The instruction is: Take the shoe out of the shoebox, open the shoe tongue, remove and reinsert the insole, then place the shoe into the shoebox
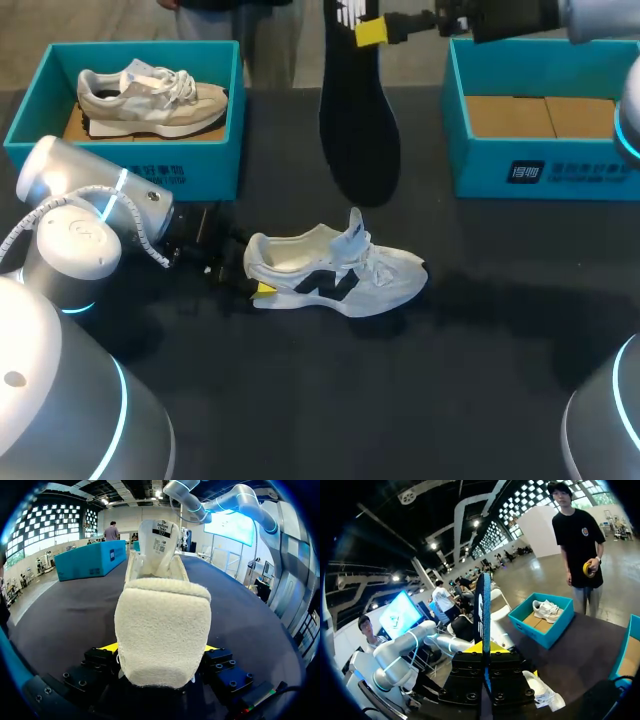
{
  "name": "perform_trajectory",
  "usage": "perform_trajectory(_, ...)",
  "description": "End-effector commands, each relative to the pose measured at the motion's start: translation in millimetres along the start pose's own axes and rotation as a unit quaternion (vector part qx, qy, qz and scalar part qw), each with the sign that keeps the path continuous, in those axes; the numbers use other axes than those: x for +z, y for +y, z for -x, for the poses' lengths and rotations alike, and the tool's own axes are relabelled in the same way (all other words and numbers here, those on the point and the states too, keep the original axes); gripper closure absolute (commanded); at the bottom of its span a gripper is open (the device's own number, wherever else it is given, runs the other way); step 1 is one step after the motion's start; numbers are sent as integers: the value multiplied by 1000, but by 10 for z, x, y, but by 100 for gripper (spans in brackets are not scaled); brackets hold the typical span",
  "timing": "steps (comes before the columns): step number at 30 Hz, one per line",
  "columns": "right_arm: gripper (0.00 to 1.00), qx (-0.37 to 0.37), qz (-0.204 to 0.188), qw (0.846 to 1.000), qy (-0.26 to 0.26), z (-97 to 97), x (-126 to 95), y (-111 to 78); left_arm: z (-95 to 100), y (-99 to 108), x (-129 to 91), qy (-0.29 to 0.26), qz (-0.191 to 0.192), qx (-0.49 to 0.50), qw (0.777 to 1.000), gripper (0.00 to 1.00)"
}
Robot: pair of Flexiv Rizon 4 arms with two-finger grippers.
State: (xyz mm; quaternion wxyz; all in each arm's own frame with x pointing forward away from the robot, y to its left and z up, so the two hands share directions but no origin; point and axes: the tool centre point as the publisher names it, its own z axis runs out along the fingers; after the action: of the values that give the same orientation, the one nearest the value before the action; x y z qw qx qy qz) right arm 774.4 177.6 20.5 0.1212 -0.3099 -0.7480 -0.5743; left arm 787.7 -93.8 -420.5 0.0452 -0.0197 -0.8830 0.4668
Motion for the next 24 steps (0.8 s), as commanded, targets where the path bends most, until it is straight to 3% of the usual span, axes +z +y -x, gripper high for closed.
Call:
perform_trajectory(1,100,2,-4,1000,-6,-134,-365,-99,2,40,47,1,2,0,1000,100)
perform_trajectory(12,100,19,-8,1000,-18,-404,-710,-256,2,40,47,1,2,0,1000,100)
perform_trajectory(24,100,55,-11,998,-16,-675,-881,-549,2,40,47,1,2,0,1000,100)
